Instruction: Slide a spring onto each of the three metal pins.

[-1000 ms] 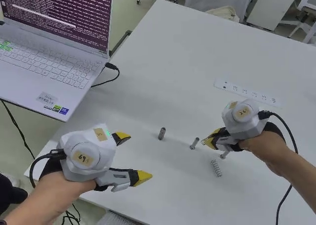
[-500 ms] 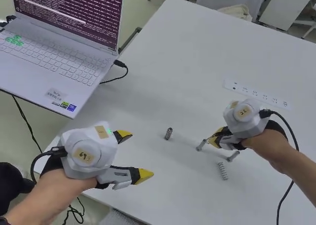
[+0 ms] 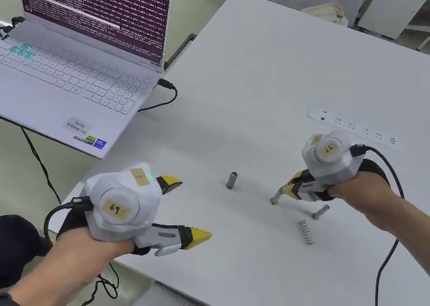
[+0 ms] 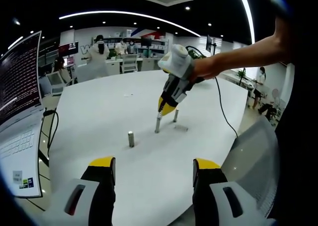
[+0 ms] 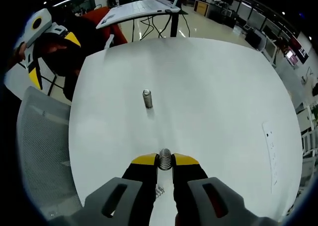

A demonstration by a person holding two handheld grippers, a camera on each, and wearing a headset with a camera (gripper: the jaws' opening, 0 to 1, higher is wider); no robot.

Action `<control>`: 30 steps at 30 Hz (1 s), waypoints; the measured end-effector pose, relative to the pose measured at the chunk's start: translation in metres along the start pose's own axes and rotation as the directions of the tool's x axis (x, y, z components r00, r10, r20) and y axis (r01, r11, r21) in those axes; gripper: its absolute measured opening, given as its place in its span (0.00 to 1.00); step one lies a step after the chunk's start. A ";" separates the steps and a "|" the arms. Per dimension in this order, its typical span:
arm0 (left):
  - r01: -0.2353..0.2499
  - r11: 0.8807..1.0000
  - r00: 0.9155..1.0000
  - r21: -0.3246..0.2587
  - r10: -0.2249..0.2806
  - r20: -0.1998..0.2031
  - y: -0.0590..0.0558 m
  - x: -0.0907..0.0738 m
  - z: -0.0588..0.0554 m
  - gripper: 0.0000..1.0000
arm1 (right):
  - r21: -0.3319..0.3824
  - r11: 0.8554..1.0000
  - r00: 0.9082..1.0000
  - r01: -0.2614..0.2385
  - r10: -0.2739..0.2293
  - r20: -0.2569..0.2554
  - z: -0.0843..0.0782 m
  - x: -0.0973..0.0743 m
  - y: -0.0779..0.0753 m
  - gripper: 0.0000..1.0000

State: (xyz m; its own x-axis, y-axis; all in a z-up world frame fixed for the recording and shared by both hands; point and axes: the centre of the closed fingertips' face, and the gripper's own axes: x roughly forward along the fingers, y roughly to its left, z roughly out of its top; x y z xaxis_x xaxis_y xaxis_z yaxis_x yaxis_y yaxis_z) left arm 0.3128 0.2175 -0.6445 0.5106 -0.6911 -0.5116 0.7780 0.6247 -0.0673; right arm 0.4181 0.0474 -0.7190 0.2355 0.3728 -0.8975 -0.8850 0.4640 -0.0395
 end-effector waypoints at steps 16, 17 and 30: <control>-0.011 1.000 1.000 -0.016 0.011 -0.003 0.005 -0.003 -0.004 0.58 | -0.004 1.000 0.999 -0.028 0.028 -0.027 0.000 0.015 0.001 0.09; -0.011 1.000 1.000 -0.017 0.011 -0.003 0.006 -0.003 -0.004 0.58 | -0.005 1.000 0.999 -0.030 0.030 -0.029 0.000 0.017 0.001 0.09; -0.019 1.000 1.000 -0.021 0.019 -0.007 0.011 -0.004 -0.003 0.57 | 0.009 0.999 0.998 -0.051 0.051 -0.043 -0.003 0.036 0.002 0.09</control>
State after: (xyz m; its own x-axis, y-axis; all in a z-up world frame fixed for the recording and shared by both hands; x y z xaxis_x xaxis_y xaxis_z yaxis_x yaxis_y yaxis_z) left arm 0.3185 0.2282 -0.6454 0.5230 -0.6766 -0.5184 0.7603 0.6453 -0.0751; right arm 0.4233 0.0589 -0.7526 0.1725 0.3612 -0.9164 -0.8920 0.4519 0.0102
